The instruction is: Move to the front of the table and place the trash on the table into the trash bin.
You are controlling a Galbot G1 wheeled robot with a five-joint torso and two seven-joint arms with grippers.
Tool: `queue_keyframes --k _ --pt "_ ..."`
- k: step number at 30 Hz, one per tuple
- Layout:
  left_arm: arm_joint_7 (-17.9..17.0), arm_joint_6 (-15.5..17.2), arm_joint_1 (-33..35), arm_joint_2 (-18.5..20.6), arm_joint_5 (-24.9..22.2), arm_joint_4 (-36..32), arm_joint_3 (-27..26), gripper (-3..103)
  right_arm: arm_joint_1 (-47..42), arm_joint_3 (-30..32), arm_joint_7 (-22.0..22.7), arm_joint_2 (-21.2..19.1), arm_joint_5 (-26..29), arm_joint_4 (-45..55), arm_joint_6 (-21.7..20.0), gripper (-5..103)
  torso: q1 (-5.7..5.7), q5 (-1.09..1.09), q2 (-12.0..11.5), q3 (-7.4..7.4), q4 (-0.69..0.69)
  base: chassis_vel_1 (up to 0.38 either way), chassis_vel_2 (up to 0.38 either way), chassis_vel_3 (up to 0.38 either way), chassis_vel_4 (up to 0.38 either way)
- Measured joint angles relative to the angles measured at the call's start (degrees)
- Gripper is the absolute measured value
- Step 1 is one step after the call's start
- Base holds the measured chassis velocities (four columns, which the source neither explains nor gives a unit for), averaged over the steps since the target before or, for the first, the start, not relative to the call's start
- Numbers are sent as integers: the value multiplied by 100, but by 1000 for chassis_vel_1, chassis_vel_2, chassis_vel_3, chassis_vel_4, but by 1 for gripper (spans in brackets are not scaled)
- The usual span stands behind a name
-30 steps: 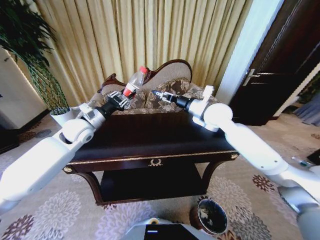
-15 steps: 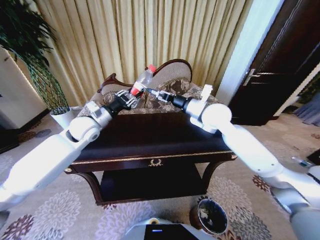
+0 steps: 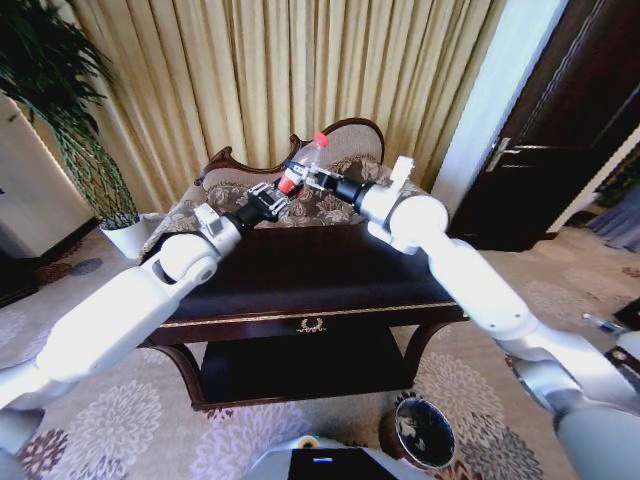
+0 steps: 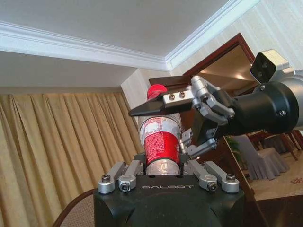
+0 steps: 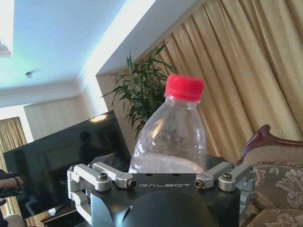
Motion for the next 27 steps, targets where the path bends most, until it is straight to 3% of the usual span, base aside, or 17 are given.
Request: queue_keyframes --k 6,11,15,18,21,27 --pt "-2 6 -47 21 -2 40 1 32 -30 -52 15 4 -88 43 -20 101 0 0 -1 0 0 0 0 0 0" --pt "-7 5 -31 32 -2 31 -7 32 -67 -52 63 -5 -133 47 -2 82 0 0 -1 -1 0 0 0 0 0" --pt "-22 3 -7 30 9 30 -7 32 -67 -45 66 -12 -133 47 4 76 0 0 -1 -1 0 0 0 0 0" --pt "-29 -1 34 31 16 21 -9 32 -69 -34 61 -38 -123 59 2 61 0 0 -1 -1 0 0 0 0 0" --pt "-52 53 45 36 17 -16 -28 30 -74 -30 45 -69 -118 73 2 54 0 0 -1 -1 0 0 0 0 0" --pt "-81 133 61 30 20 -52 -49 46 -82 -15 32 -84 -113 89 2 46 0 1 -1 -1 0 0 0 0 0"
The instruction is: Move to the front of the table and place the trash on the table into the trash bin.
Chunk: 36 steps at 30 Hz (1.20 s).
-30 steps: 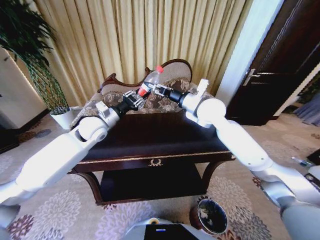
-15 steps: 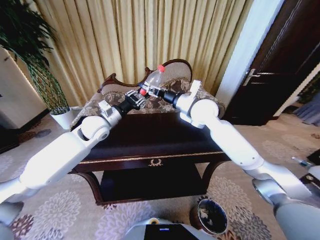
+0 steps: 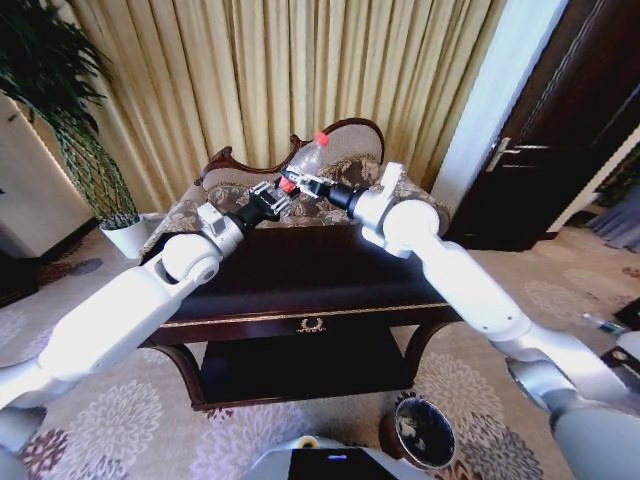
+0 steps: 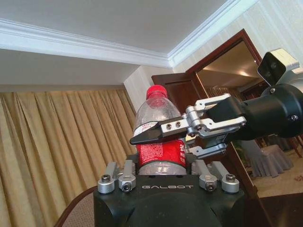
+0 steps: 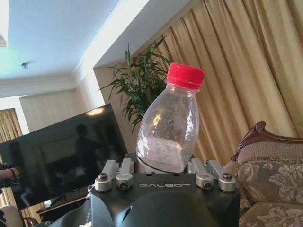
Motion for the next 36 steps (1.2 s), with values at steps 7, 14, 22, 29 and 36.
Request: queue_keyframes --k 7,14,22,29,36 --pt "9 49 140 18 95 -7 -64 74 -62 58 -21 -75 51 78 -2 30 0 0 0 0 0 0 0 0 0" --pt "16 67 189 35 93 -51 -130 95 -107 104 -22 -117 58 84 5 25 0 0 0 0 0 0 0 0 0" --pt "2 215 671 232 -61 -294 -633 100 -241 362 70 -229 -41 -56 32 25 0 -1 0 0 2 0 0 0 0" --pt "-284 388 1527 498 -258 -554 -1591 100 -876 858 316 -607 -520 -57 120 25 0 1 0 0 0 0 0 0 0" --pt "-1519 591 2077 608 -199 -630 -2121 100 -1429 1032 996 -925 -1950 44 148 25 0 0 0 0 0 0 0 0 0"
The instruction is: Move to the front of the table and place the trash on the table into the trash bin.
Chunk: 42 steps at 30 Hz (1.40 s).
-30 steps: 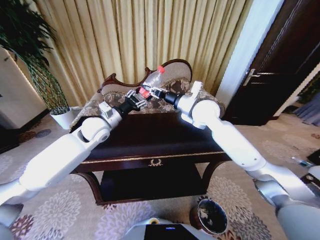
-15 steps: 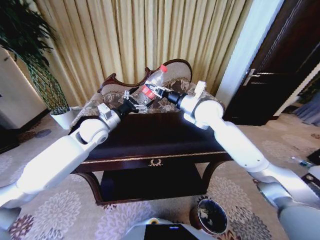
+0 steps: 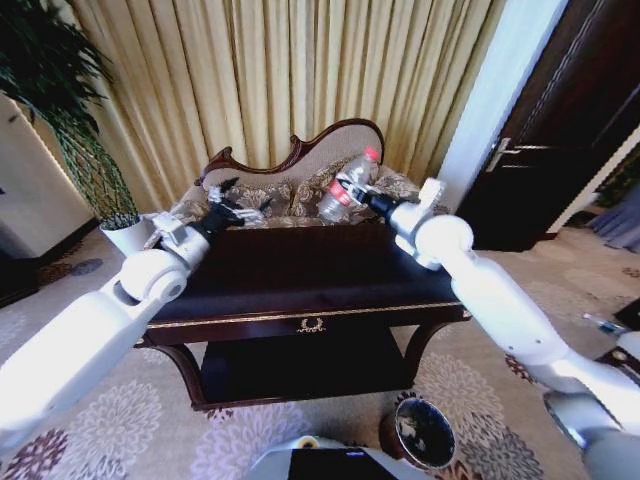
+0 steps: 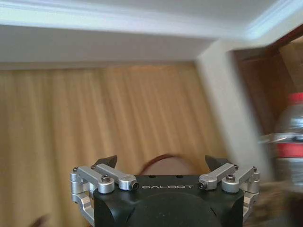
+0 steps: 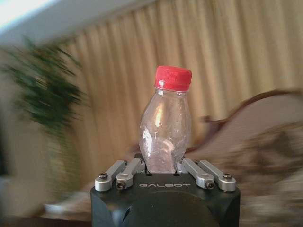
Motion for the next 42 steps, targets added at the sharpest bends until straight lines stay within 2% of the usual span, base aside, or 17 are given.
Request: queue_keyframes --k 2,3,4,5,6,8,9,11,12,14,15,18,25,28,30,38,42 --pt "-715 401 308 35 -102 -52 -411 100 -261 60 211 -156 -879 51 63 25 0 1 0 1 2 0 0 0 0" --pt "-715 401 308 35 -102 -52 -411 100 -261 60 211 -156 -879 51 63 25 0 1 0 1 2 0 0 0 0" --pt "-878 555 494 68 -228 -60 -668 100 -403 127 334 -249 -1223 108 91 25 0 0 0 1 1 0 0 0 0" --pt "-906 722 726 147 -382 -63 -983 100 -569 257 443 -329 -1419 195 95 25 0 0 0 0 1 0 0 0 0" --pt "-906 722 726 147 -382 -63 -983 100 -569 257 443 -329 -1419 195 95 25 0 0 0 0 1 0 0 0 0" --pt "-956 1133 1035 281 -762 -80 -1447 100 -949 664 517 -481 -1676 360 79 25 -1 -1 0 0 3 0 0 0 0" --pt "-956 1133 1035 281 -762 -80 -1447 100 -949 664 517 -481 -1676 360 79 25 -1 -1 0 0 3 0 0 0 0" --pt "-1150 1578 1190 358 -1331 -114 -1825 100 -1326 1008 540 -637 -1790 519 78 25 -1 1 1 0 0 0 0 0 0" --pt "-1150 1578 1190 358 -1331 -114 -1825 100 -1326 1008 540 -637 -1790 519 78 25 -1 1 1 0 0 0 0 0 0" --pt "-1139 1778 1344 400 -1606 -116 -2118 100 -1597 1252 648 -731 -1779 628 86 25 -1 1 1 0 -2 0 0 0 0" --pt "-1139 1778 1344 400 -1606 -116 -2118 100 -1597 1252 648 -731 -1779 628 86 25 -1 1 1 0 -2 0 0 0 0" --pt "-781 1777 1728 404 -1534 -30 -2542 100 -1846 1482 757 -813 -1716 703 85 25 -1 0 1 0 2 0 0 0 0" --pt "-638 1709 2273 346 -1538 12 -3199 100 -2244 1833 764 -880 -1567 881 -102 25 0 0 1 0 0 0 0 0 0" --pt "-496 1712 2607 346 -1547 -44 -3516 100 -2409 1995 783 -882 -1469 1007 -184 25 -1 1 1 0 1 0 0 0 0" --pt "-268 1660 2941 334 -1476 -114 -3778 100 -2616 2148 803 -893 -1351 1147 -257 25 0 0 0 0 2 0 0 0 0" --pt "16 1512 3562 192 -1337 -338 -4307 100 -3072 2435 801 -905 -1337 1382 -266 25 1 0 -1 1 1 56 -53 -72 59" --pt "43 1488 3691 134 -1316 -413 -4423 100 -3186 2513 811 -899 -1342 1440 -267 25 1 0 -1 1 1 153 -160 -149 139"
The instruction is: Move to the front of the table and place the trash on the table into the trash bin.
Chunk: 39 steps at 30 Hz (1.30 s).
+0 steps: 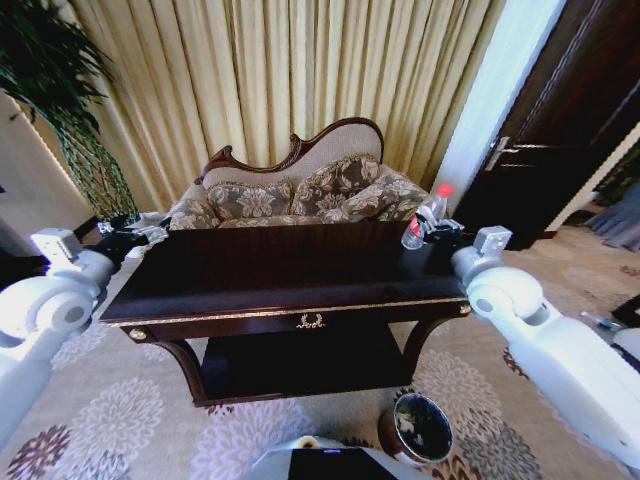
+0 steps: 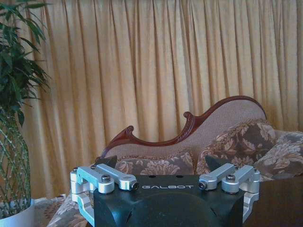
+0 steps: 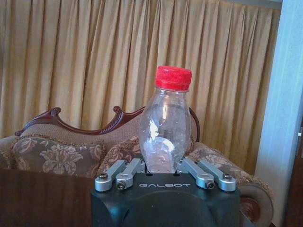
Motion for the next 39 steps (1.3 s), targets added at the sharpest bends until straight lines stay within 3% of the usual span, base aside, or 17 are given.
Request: queue_keyframes --k 20,39 --pt "-65 -39 219 -299 79 -362 -135 100 -879 437 -63 166 -160 252 291 25 1 0 0 1 1 135 -138 -138 133" --pt "-183 -62 267 -440 181 -444 -138 100 -846 297 -172 228 -362 73 367 25 -6 0 4 -3 0 105 -125 -112 113"
